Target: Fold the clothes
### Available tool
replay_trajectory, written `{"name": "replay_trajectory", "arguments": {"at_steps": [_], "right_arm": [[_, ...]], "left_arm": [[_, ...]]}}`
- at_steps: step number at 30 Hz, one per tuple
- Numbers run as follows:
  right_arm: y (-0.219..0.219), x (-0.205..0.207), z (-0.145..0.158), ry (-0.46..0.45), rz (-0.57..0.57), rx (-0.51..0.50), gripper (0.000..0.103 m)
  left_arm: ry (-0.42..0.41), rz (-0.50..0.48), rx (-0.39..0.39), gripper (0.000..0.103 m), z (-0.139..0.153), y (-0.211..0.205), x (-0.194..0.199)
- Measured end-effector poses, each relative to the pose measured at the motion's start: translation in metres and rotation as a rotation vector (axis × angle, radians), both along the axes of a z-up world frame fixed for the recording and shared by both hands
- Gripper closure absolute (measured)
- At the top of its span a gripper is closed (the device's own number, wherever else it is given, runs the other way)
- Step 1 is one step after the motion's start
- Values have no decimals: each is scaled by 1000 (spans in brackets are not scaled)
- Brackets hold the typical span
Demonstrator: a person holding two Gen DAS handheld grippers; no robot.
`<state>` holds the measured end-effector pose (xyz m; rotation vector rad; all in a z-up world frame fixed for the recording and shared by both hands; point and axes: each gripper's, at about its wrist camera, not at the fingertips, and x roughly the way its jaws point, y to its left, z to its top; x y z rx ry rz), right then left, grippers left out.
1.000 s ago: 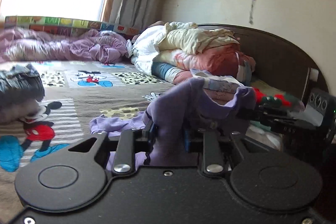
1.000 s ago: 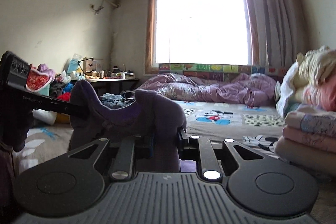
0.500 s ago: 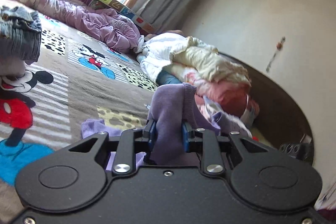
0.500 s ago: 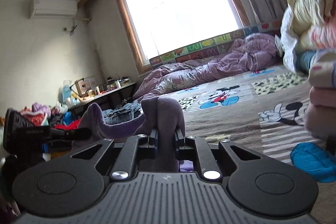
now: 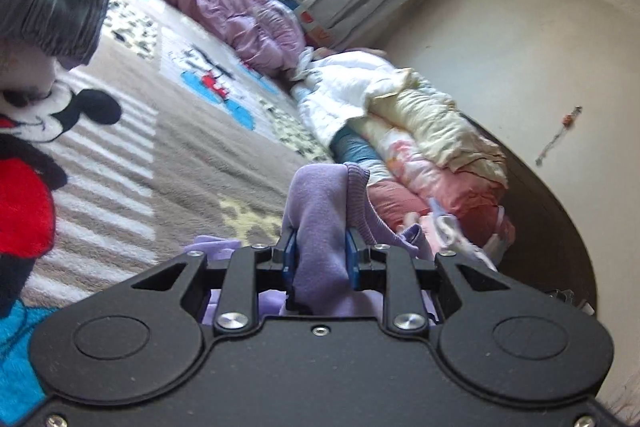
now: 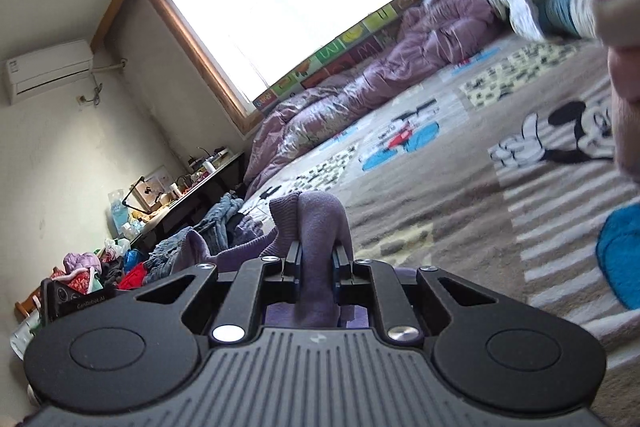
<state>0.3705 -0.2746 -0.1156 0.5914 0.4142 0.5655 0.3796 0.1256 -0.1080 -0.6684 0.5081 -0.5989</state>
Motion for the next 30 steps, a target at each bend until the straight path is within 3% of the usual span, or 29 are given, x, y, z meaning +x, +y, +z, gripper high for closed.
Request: {"name": "replay_trajectory", "arguments": {"at_steps": [9,10,12,15,17,19,23,28,29,30], "right_arm": [[1,32,-33,154,-9,65,87],[1,35,-37,172,-12,67,87],[1,37,-41,192,-18,66,86],[-2,36,-43,196,-28,79,75],[-5,35,-43,194,-41,90,61],[-8,32,-39,189,-51,77,56],[-12,17,-24,143,-62,2,47],[-16,-6,-14,95,-34,-65,47],[-14,-7,-16,104,-19,-63,49],[-13,-7,-18,113,-2,-61,51]], "left_arm": [[117,26,-20,79,-28,2,20],[130,30,-24,77,-29,2,21],[170,46,-58,56,-34,6,23],[195,75,-125,52,-32,21,17],[187,101,-155,52,-24,31,9],[177,119,-158,52,-14,38,0],[173,97,-78,52,3,34,-18],[139,29,15,52,2,7,-26],[127,26,34,56,-1,2,-26],[130,21,31,75,-6,-2,-25]]}}
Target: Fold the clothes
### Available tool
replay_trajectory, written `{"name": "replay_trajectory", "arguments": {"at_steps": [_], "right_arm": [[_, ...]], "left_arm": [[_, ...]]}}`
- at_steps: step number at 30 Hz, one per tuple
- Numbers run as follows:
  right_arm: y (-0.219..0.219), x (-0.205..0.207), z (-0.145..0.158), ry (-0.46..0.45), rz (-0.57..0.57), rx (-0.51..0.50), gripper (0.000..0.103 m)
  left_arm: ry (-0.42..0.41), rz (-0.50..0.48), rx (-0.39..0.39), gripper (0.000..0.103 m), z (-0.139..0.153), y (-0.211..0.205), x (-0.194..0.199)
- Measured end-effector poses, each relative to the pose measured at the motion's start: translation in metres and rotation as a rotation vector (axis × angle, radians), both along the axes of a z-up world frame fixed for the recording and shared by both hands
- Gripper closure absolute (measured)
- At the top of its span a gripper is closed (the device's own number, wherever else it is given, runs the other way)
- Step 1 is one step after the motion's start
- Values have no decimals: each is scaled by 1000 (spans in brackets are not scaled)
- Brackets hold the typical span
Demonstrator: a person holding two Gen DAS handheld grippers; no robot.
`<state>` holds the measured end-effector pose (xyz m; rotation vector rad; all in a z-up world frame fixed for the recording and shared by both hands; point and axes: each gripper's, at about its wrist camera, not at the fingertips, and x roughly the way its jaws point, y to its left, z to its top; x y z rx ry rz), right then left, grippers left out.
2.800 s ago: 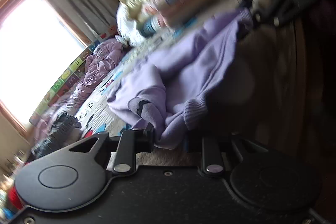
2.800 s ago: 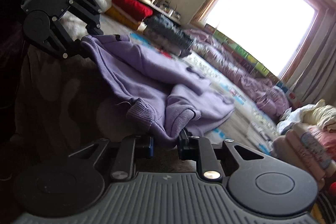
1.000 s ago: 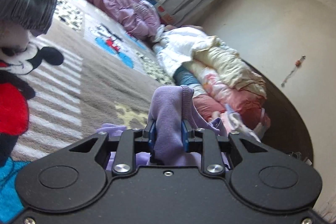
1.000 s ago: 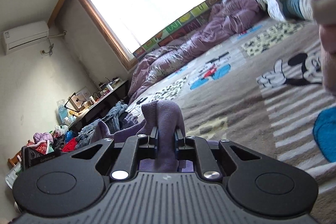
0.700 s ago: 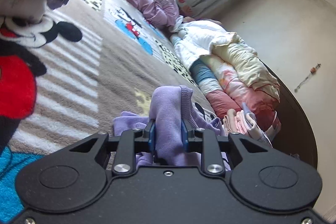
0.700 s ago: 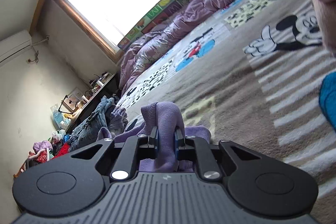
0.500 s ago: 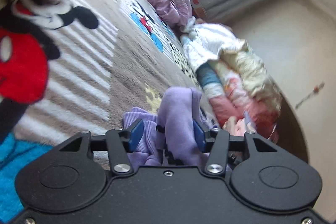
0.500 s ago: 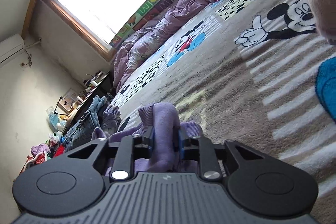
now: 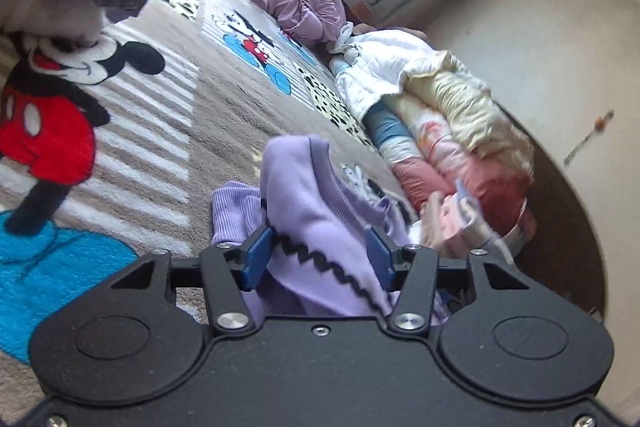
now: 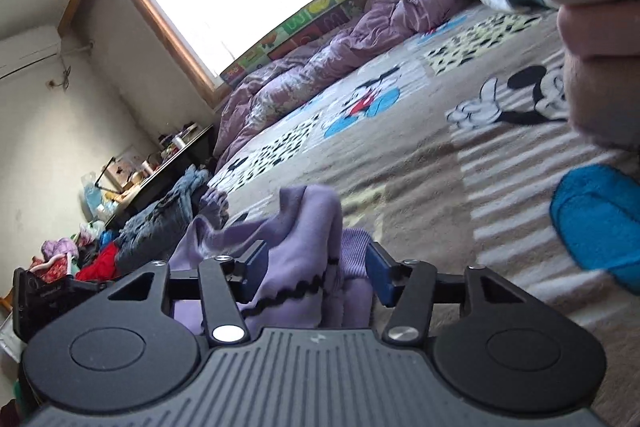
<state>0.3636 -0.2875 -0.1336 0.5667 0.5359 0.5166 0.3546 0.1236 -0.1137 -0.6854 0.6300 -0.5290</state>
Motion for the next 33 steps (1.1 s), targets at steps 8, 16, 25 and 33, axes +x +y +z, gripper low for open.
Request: {"name": "replay_trajectory", "arguments": {"at_steps": [8,16,25,33], "right_arm": [[6,1,-20,70,85,184,78],[0,-4,14,-80,31,-10,55],[46,-4,36,-369,153,-322,56],[56,16,15,-224,158,-331,57]], "left_arm": [[122,47,-256,84,-32,10,4],[-107,100,-22,54,19,19,-11],[-349,-67,354,61,21,-41,12],[-239,-77,302,66,-10,-38,31]]}}
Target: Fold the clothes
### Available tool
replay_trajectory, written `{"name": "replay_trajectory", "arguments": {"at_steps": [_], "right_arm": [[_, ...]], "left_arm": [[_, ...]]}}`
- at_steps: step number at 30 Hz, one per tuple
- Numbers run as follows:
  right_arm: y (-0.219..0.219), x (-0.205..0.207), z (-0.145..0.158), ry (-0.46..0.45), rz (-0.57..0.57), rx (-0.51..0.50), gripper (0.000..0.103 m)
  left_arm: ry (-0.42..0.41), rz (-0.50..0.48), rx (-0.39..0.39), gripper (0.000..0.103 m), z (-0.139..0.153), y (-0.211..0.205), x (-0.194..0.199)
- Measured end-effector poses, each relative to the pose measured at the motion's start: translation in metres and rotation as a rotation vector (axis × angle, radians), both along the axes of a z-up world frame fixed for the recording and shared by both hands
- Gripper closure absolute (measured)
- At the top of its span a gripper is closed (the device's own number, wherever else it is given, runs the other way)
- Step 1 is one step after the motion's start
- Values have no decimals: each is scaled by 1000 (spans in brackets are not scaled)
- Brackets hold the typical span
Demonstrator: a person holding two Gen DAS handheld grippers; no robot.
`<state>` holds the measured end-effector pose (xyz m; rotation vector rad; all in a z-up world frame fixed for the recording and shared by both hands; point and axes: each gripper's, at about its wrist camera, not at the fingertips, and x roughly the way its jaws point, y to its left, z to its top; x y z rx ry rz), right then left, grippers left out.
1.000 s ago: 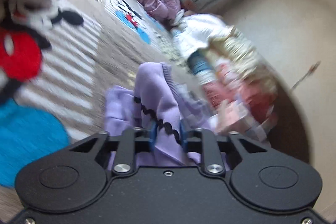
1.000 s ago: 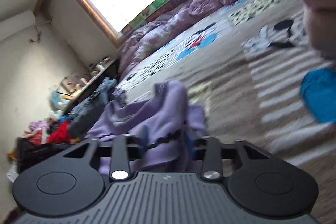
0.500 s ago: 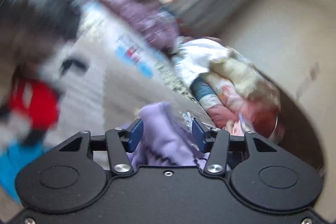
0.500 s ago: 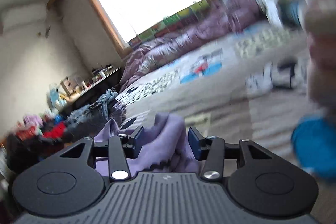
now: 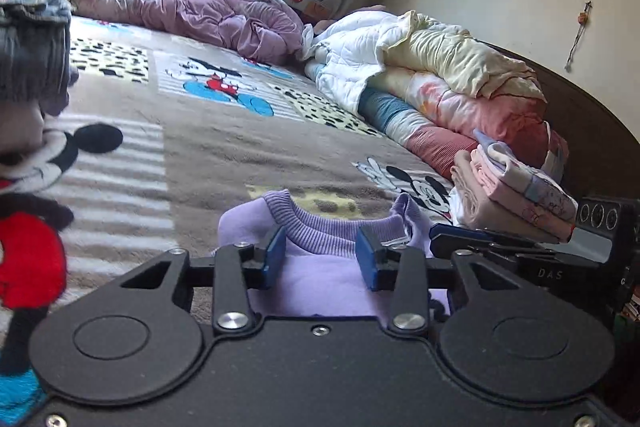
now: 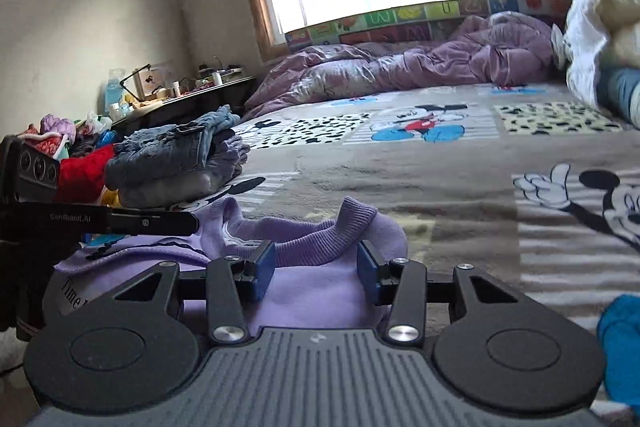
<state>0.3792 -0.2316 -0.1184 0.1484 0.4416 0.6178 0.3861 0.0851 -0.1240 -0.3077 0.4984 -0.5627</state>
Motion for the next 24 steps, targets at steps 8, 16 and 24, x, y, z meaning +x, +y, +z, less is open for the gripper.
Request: {"name": "replay_trajectory", "arguments": {"at_steps": [8,16,24], "right_arm": [[-7,2,-6,46,-26,53,57],[-4,-64,28,-215,39,-47,57],[26,-88,11,-146,69,-158,57]], "left_arm": [[-7,-15,-6,65,-2,3,-3],[-174,-22,51,66,58,6,-69],[-85,-89,230,64,10,-26,-76]]}}
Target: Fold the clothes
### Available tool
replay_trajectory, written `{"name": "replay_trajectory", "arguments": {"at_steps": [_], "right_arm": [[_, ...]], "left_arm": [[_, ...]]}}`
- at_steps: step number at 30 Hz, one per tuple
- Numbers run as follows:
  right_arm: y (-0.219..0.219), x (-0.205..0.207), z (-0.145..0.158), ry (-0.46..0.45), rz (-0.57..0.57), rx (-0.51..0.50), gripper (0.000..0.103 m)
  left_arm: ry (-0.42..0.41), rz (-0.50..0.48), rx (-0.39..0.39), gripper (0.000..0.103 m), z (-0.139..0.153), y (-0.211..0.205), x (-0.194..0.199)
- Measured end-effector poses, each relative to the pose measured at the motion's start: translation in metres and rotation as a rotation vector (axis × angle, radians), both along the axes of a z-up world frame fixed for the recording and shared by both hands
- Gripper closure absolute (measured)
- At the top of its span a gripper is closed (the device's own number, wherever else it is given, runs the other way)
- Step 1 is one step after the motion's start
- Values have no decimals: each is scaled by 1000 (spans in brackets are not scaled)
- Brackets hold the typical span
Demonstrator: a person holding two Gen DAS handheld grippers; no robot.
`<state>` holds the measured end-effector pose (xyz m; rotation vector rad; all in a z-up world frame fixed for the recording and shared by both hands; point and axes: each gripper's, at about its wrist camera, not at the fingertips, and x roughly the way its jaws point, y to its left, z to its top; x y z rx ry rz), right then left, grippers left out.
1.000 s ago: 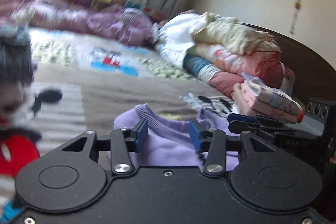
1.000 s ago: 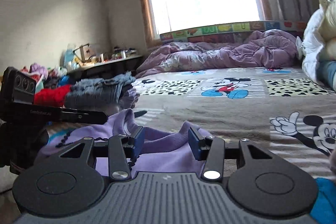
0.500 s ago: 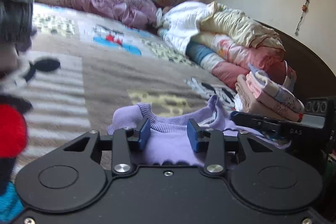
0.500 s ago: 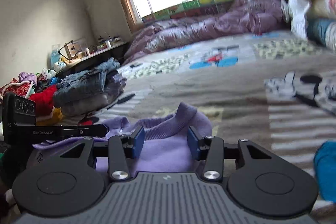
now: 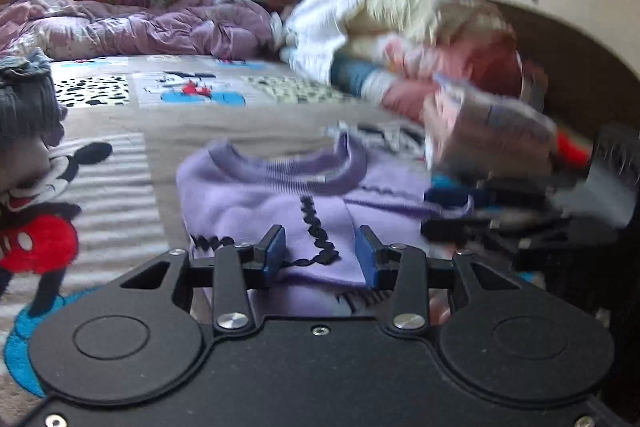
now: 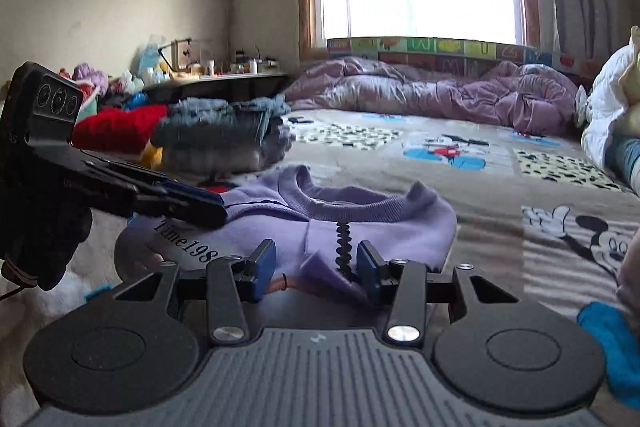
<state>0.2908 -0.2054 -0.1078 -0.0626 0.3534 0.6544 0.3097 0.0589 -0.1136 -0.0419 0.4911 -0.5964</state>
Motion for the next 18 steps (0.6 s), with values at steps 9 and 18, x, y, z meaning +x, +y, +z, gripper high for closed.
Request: {"name": "replay_trajectory", "arguments": {"at_steps": [9,18], "right_arm": [[3,12,-26,94,-28,4,55],[-4,-29,2,-118,-2,-42,54]], "left_arm": [[27,-72,15,60,-24,5,20],[-122,-110,20,58,20,2,-23]]}}
